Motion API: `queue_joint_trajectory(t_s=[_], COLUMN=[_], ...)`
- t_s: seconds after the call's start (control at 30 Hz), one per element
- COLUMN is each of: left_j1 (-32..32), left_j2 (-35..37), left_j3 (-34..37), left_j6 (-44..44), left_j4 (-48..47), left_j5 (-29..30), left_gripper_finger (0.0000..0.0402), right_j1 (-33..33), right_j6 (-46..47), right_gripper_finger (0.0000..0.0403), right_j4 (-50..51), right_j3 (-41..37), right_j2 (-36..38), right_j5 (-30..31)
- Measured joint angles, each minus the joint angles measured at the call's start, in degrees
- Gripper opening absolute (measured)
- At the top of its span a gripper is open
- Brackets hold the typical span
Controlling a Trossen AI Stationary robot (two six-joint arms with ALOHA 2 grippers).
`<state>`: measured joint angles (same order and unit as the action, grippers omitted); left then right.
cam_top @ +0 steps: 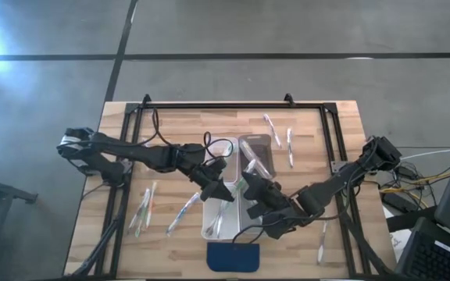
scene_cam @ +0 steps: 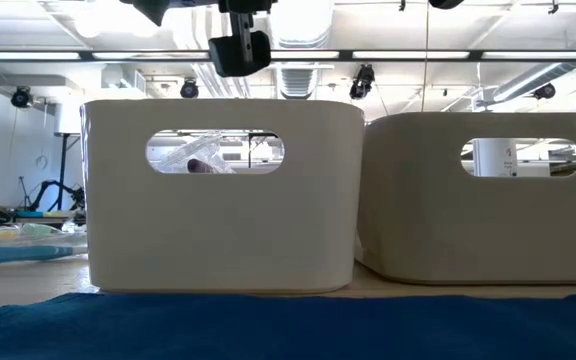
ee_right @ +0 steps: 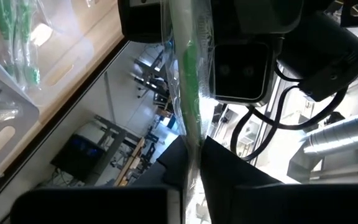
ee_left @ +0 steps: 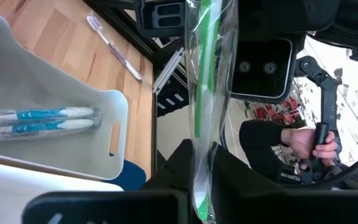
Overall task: Pick & Place Toothbrushes
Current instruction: Put the green toothbrush into the transparent bin
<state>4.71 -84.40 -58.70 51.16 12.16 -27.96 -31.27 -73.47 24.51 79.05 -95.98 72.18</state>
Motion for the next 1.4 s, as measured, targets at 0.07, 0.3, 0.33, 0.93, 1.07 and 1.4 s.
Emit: queue_joint_trajectory(t_s=[0.07, 0.3, 0.33, 0.93, 1.07, 1.4], left_j1=[0.0, -0.7, -1.0, -11.2, -13.0, -14.4], left_j2=[0.0, 0.4, 0.8, 4.9, 4.9, 4.8], left_j3=[0.0, 0.0, 0.0, 0.0, 0.0, 0.0], left_j6=[-0.1, -4.2, -5.2, -16.4, -17.9, -19.0], left_j4=[0.1, -0.1, -0.8, -22.7, -28.7, -32.5], left_j5=[0.1, 0.4, 0.8, 19.2, 26.1, 31.7], left_gripper_finger=[0.0032, 0.0028, 0.0028, 0.0028, 0.0029, 0.0029], right_j1=[0.0, 0.0, -0.1, -3.4, -2.9, 7.0], right_j6=[0.0, 3.0, 4.7, 48.2, 68.0, 116.2], right_gripper_finger=[0.0049, 0.0122, 0.0133, 0.0216, 0.0213, 0.019], right_j4=[0.0, 0.1, 0.1, 9.5, 20.3, 49.7], right_j3=[0.0, 0.3, 0.3, 0.3, 0.2, -1.7], right_j2=[0.0, 0.0, 0.0, 6.7, 10.5, 24.9], right_j5=[-0.1, -0.1, 0.3, 14.5, 14.4, -16.2])
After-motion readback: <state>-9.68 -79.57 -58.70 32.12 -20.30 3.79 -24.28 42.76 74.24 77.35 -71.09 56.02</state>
